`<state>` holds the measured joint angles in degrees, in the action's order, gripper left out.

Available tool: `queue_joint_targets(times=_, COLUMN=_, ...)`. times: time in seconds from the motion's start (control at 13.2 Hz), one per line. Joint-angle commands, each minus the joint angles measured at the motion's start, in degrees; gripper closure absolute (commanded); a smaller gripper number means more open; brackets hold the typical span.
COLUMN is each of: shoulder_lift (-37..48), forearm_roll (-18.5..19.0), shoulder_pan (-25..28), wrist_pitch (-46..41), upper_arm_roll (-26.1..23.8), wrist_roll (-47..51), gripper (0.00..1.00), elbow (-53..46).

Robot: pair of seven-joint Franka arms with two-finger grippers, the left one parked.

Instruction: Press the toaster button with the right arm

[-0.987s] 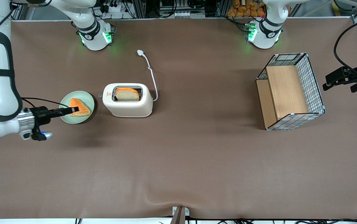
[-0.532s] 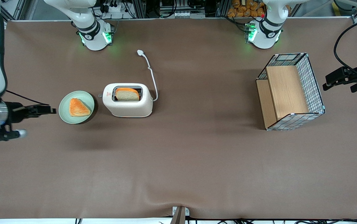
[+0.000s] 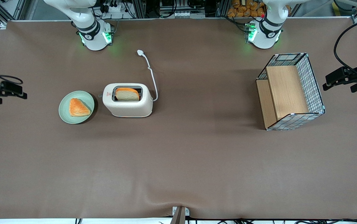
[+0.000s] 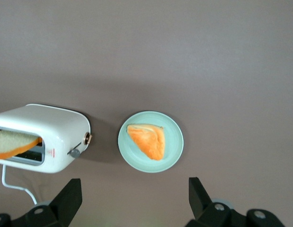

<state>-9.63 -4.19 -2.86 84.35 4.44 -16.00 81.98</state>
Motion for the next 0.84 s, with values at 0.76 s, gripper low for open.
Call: queue_joint_targets(times=0.76, shoulder_lift=11.55, forearm_roll=3.75, shoulder_pan=1.46, wrist_pitch=-8.75, upper_arm_roll=-0.40, wrist_roll=12.74, gripper=0.00, elbow=3.27)
